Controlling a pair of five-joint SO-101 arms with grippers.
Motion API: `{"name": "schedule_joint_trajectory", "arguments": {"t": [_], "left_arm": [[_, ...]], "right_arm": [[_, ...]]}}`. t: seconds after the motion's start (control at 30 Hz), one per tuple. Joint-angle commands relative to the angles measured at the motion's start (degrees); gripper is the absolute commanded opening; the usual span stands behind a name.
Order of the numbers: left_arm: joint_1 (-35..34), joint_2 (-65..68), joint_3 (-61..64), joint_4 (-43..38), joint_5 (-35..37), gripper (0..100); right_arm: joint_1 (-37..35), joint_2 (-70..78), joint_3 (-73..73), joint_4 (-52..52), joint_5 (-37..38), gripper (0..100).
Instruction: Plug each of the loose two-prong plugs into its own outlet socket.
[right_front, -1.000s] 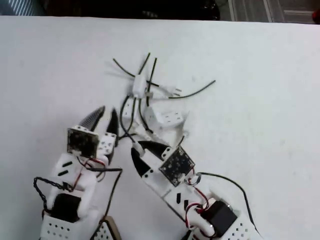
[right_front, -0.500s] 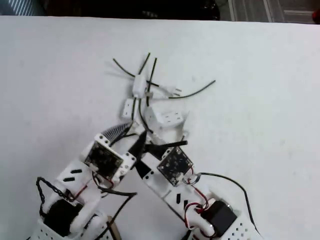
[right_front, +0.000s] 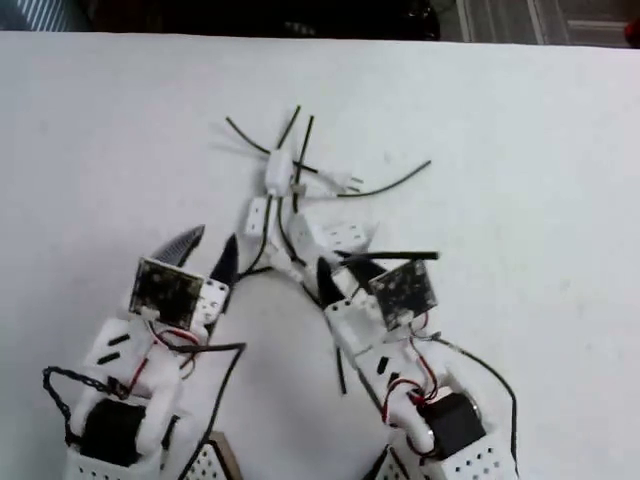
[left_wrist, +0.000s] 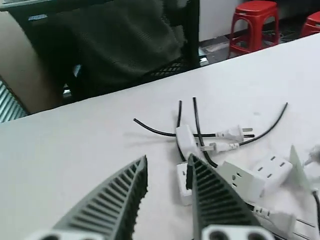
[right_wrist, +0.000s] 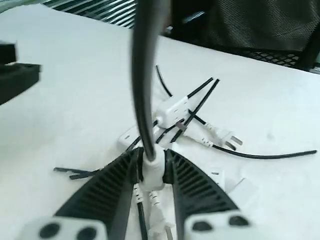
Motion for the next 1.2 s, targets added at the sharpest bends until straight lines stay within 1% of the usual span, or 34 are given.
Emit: {"name": "schedule_joint_trajectory", "arguments": {"t": [0.0, 0.13, 0.3, 0.43, 0.6, 0.63, 0.83, 0.93, 1.07, 1.17], "left_arm": [[-3.5, 2.9, -4.5, 0.3, -3.4, 15], [-3.6, 16.0, -10.6, -0.1, -4.8, 15], [-3.6, 39.1, -23.2, 0.3, -4.9, 15], [-3.7, 57.7, -31.9, 0.3, -5.0, 15], [-5.4, 79.4, -43.7, 0.4, -5.0, 24], [-5.9, 83.6, -46.4, 1.0, -5.0, 25], [-8.8, 107.1, -67.3, 8.3, -5.0, 25], [-8.7, 117.3, -77.4, 13.6, -5.0, 25], [-7.6, 126.5, -88.7, 21.0, -5.1, 25], [-6.9, 130.7, -94.5, 24.4, -5.1, 25]], "right_arm": [[3.8, 0.7, -2.0, -2.2, -1.1, 1.6], [4.4, 0.7, 1.3, -6.2, -0.7, 1.6], [4.5, 0.7, 2.9, -8.1, -0.8, 1.6], [6.8, 0.7, 3.0, -8.1, -0.9, 1.6], [7.9, 0.7, 3.0, -8.1, -0.9, 1.6], [7.9, 0.7, 3.0, -8.1, -1.0, 1.6], [7.6, 0.7, 3.0, -8.0, -0.9, 1.6], [7.5, 0.7, 3.0, -8.0, -0.7, 1.6], [7.4, 0.7, 3.0, -7.8, -0.7, 1.6], [7.4, 0.7, 3.0, -7.8, -0.7, 1.6]]}}
